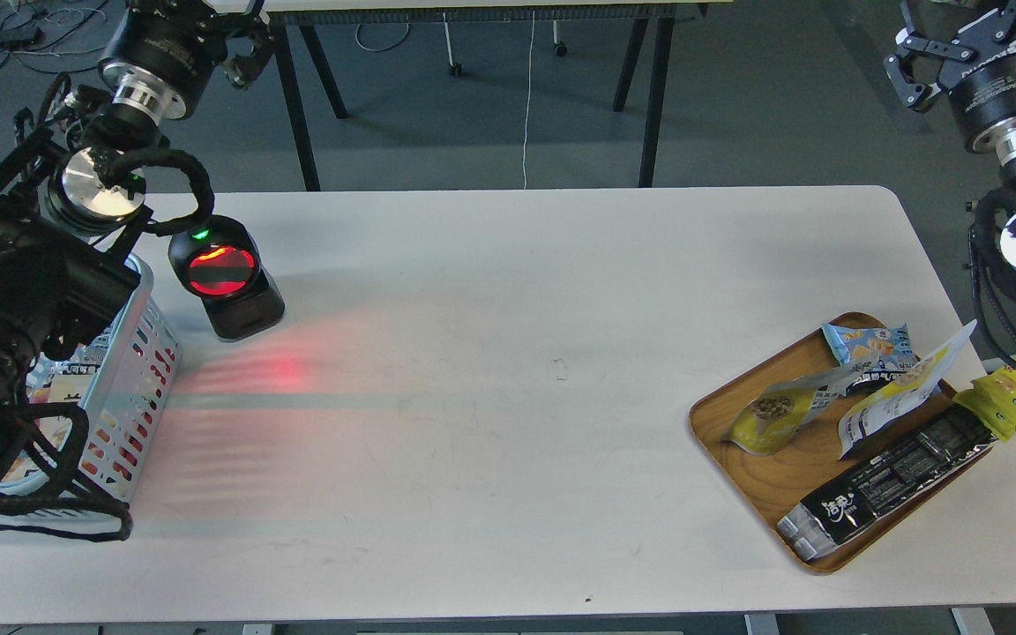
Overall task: Scan snack and place in basket
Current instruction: 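Move the right arm from rest toward the wooden tray of snacks, then lower the right gripper onto the yellow snack bag and grasp it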
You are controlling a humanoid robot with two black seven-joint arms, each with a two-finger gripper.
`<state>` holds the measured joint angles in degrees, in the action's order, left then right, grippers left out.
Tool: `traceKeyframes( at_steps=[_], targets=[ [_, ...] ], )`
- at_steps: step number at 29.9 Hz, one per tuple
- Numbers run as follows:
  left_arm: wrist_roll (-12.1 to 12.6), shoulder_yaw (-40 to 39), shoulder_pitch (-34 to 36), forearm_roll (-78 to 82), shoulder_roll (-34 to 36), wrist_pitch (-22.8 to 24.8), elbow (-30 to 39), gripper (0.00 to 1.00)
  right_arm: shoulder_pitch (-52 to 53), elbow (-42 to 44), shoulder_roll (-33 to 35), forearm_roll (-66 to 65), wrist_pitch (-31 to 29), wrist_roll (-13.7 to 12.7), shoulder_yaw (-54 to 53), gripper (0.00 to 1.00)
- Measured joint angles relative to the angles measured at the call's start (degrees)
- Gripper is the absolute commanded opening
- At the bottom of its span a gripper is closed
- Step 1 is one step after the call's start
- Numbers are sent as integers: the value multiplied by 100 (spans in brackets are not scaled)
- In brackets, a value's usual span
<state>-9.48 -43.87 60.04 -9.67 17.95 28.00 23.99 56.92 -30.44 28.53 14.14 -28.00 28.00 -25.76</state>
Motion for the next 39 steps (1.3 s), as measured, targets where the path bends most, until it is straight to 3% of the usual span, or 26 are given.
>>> traceKeyframes(
  at_steps=[7, 14, 30, 39],
  targets=[
    [4, 32, 0, 11, -2, 0, 0, 100, 274, -72, 245, -50, 0, 0, 560, 100],
    [16, 37, 17, 11, 11, 0, 0, 100, 1567, -877, 795, -743, 0, 0, 2159, 100],
    [7, 40, 12, 19, 157, 0, 19, 100, 4473, -4692, 1385, -5650, -1, 1, 5062, 98],
    [7, 44, 8, 18, 190, 0, 19, 100, 5458, -5967, 1404, -8295, 810, 1, 6367, 76]
  ],
)
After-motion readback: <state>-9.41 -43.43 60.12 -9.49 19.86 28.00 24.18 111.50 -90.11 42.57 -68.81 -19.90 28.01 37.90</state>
